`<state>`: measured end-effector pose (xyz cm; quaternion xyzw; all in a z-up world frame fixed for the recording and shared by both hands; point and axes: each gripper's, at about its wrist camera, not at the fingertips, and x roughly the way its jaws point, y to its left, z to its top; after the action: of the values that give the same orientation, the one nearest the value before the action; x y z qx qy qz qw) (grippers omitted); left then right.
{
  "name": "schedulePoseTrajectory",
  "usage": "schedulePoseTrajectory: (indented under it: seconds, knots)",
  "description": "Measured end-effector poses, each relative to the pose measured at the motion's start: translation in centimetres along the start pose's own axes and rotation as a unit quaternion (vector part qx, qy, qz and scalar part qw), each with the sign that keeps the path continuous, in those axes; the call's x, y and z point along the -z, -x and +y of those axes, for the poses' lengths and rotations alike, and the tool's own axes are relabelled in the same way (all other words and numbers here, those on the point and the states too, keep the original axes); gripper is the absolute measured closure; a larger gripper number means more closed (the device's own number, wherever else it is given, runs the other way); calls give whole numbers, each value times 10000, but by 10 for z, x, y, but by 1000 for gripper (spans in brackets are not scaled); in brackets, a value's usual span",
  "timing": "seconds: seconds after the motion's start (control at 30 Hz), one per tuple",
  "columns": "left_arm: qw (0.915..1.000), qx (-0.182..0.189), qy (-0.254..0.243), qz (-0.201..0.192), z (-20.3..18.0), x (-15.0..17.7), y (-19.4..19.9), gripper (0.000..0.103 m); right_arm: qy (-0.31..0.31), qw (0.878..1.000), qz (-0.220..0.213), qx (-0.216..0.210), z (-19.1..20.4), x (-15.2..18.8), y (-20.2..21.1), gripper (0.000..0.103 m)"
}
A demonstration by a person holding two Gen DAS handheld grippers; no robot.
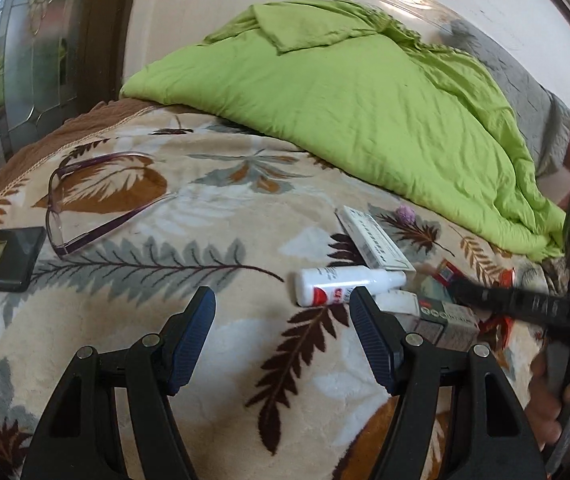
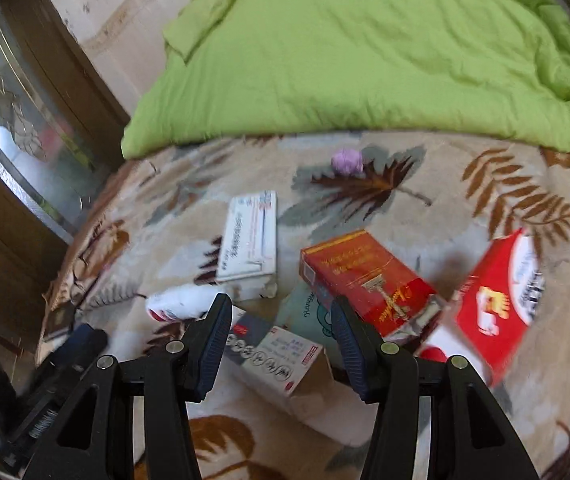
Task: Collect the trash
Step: 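Close the right gripper on the white medicine box, then close the left gripper on the white spray bottle while the right holds the box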
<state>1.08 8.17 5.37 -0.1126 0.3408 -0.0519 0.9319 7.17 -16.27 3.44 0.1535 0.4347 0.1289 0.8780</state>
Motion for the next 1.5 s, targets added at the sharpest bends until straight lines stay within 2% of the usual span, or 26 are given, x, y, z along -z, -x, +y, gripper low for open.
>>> schedulePoseTrajectory:
  seconds: [0.1,0.23,0.33,0.43,0.47,0.5,0.53,0.63,0.7,0.77,0.87,1.0,1.07,1.2,1.3,1.33,1.4,1.5]
  knots:
    - [9998,38,218,14,8,-2,1,34,-21,9990,351,-266,-1,13,-7,47]
    - [9991,48,426,6,16,-3,2,35,339,9936,766,-762,19,41,-3,46]
    - [9990,119,415,76,15,-3,-1,34,871,9923,775,-425,39,51,-1,46]
    - [9993,190,294,100,11,-2,-2,34,1352,9879,722,213,52,45,-14,46]
    - [9993,252,240,131,9,-2,-4,34,1353,9875,737,318,53,43,-19,51]
    - [9992,303,196,156,7,-2,-6,34,1292,9879,810,283,53,41,-24,66]
    - [9990,402,79,192,3,-3,-9,34,1227,9877,927,298,52,41,-28,66]
    - [9971,613,-394,218,-13,-9,-17,34,1060,9911,695,420,52,49,-15,66]
    - [9951,711,-662,175,-23,-16,-29,34,721,9953,450,464,46,58,5,66]
    - [9934,850,-716,293,-31,-22,-45,33,236,9988,153,395,32,73,30,66]
    - [9910,1077,-682,401,-36,-30,-63,33,-131,9992,-203,308,16,87,51,66]
    - [9876,1150,-800,707,-41,-32,-91,33,-294,9974,-610,242,-2,80,64,66]
    - [9818,1337,-795,1086,-43,-28,-104,33,-540,9961,-681,121,-15,74,64,66]
    - [9717,1496,-1106,1454,-53,-21,-98,33,-753,9951,-646,21,-26,64,58,66]
    - [9533,2027,-1128,1936,-57,-11,-88,33,-750,9941,-772,109,-30,60,62,66]
    - [9493,2171,-1188,1937,-61,-8,-81,33,-788,9934,-829,80,-32,60,66,66]
    - [9485,2227,-1372,1785,-69,-7,-73,33,-815,9926,-900,41,-34,60,71,66]
    - [9577,1940,-1424,1575,-76,-9,-75,33,-795,9925,-926,24,-33,60,72,66]
